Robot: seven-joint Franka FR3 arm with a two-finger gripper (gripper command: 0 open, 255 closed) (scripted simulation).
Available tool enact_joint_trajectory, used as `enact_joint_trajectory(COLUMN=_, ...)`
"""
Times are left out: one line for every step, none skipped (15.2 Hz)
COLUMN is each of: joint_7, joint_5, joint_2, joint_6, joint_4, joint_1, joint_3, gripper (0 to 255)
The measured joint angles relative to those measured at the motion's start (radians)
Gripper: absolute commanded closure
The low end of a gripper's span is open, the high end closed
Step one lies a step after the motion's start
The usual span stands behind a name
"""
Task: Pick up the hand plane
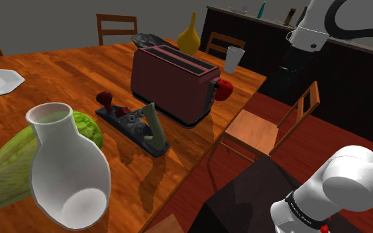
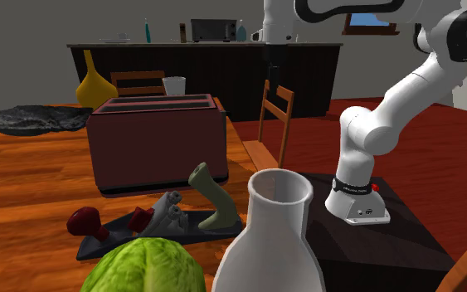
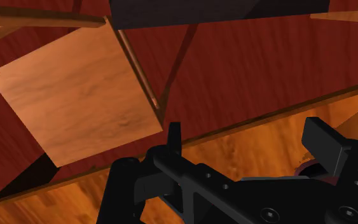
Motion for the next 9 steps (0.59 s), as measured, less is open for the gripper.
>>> enact_joint_trajectory(joint_7=0.0, joint_5=0.0, joint_2=0.0, joint_6=0.0, joint_4=0.0, joint_1=0.0, joint_3=0.0, gripper=0)
enact_joint_trajectory(joint_7=0.006, joint_5=0.006, joint_2=0.013, joint_6=0.002, joint_4=0.008, joint_1=0.004, joint_3=0.007, gripper=0)
enact_joint_trajectory(joint_7=0.019, joint_5=0.016, joint_2=0.03, joint_6=0.008, joint_4=0.016, joint_1=0.012, joint_3=0.021, gripper=0)
enact_joint_trajectory(joint_7=0.029, joint_5=0.026, joint_2=0.055, joint_6=0.014, joint_4=0.03, joint_1=0.02, joint_3=0.032, gripper=0)
enact_joint_trajectory(joint_7=0.043, joint_5=0.038, joint_2=0.075, joint_6=0.024, joint_4=0.036, joint_1=0.029, joint_3=0.048, gripper=0)
enact_joint_trajectory(joint_7=0.056, joint_5=0.049, joint_2=0.093, joint_6=0.026, joint_4=0.047, joint_1=0.037, joint_3=0.062, gripper=0)
enact_joint_trajectory(joint_7=0.067, joint_5=0.058, joint_2=0.126, joint_6=0.037, joint_4=0.065, joint_1=0.045, joint_3=0.075, gripper=0)
enact_joint_trajectory(joint_7=0.081, joint_5=0.068, joint_2=0.148, joint_6=0.038, joint_4=0.081, joint_1=0.053, joint_3=0.09, gripper=0)
enact_joint_trajectory(joint_7=0.096, joint_5=0.078, joint_2=0.181, joint_6=0.044, joint_4=0.105, joint_1=0.061, joint_3=0.106, gripper=0)
